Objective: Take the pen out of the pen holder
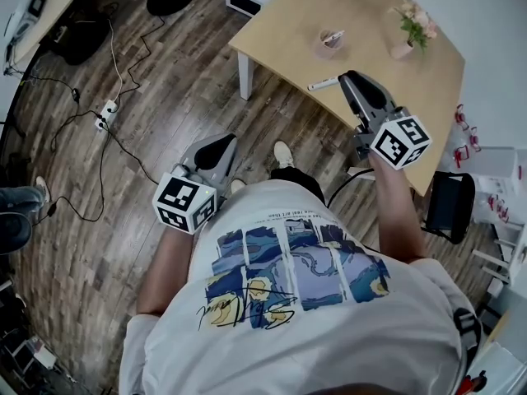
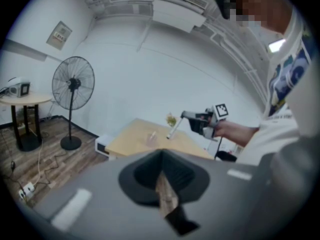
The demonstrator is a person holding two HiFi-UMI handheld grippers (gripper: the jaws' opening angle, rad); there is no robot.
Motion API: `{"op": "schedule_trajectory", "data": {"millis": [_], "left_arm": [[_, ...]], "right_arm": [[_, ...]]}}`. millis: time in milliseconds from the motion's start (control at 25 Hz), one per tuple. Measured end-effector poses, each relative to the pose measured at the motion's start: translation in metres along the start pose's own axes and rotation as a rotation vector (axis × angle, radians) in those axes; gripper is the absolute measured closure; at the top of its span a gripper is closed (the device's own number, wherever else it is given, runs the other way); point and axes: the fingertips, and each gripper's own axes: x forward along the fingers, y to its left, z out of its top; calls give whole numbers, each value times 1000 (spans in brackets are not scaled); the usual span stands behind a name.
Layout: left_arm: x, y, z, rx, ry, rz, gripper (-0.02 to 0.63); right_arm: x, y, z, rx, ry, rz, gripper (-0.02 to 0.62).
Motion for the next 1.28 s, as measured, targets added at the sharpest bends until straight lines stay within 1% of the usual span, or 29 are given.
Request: {"op": "schedule_trajectory", "data": {"millis": [240,600,1280], "left_arm": [[-17,0,-12,-13,-2,0,597],[-32,-1,-21,-19,-5,-6,597],[-36,-1,-26,-24,3,2,597]], "right_arm": [[-7,32,-7,-19,31,27,535],[-11,57,-6,-32,42,46,535],[-14,64,-4,-40,40,62,535]]}}
